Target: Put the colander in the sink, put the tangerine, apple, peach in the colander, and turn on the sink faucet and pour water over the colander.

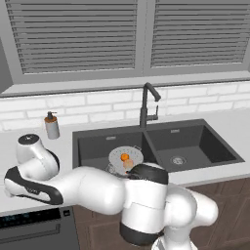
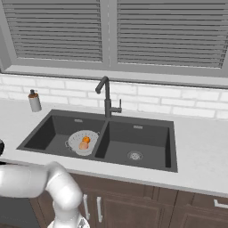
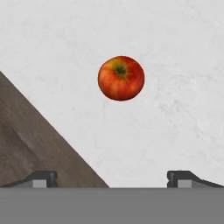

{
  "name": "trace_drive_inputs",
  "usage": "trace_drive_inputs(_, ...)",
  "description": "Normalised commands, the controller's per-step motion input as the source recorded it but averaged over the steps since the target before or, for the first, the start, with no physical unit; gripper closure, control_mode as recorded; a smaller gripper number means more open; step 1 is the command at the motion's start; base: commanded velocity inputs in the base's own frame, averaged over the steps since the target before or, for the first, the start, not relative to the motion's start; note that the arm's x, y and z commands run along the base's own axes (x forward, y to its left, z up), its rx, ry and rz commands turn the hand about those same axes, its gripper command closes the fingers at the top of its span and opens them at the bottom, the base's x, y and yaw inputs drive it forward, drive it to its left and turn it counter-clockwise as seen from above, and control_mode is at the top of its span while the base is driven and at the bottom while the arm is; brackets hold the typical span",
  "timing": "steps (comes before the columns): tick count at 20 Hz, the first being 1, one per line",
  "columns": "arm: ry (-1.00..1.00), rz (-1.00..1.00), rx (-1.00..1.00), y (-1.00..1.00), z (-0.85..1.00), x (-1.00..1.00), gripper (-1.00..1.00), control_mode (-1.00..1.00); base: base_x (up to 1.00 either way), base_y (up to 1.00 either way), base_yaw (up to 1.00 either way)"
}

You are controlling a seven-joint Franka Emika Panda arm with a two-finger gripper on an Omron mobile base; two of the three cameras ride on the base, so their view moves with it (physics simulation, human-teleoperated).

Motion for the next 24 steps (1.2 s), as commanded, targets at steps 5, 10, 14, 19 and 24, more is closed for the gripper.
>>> trace_drive_inputs(5,0.00,0.02,0.00,0.09,-0.14,0.02,-1.00,-1.00,0.00,0.00,0.00)
trace_drive_inputs(10,0.00,0.00,0.00,0.02,-0.15,0.09,-1.00,-1.00,0.00,0.00,0.00)
trace_drive_inputs(14,-0.02,0.01,0.00,0.04,-0.15,0.11,-1.00,-1.00,0.00,0.00,0.00)
trace_drive_inputs(19,-0.01,0.02,0.00,0.14,-0.11,0.22,-1.00,-1.00,0.00,0.00,0.00)
trace_drive_inputs(24,0.00,0.02,0.00,0.21,-0.08,0.31,-1.00,-1.00,0.00,0.00,0.00)
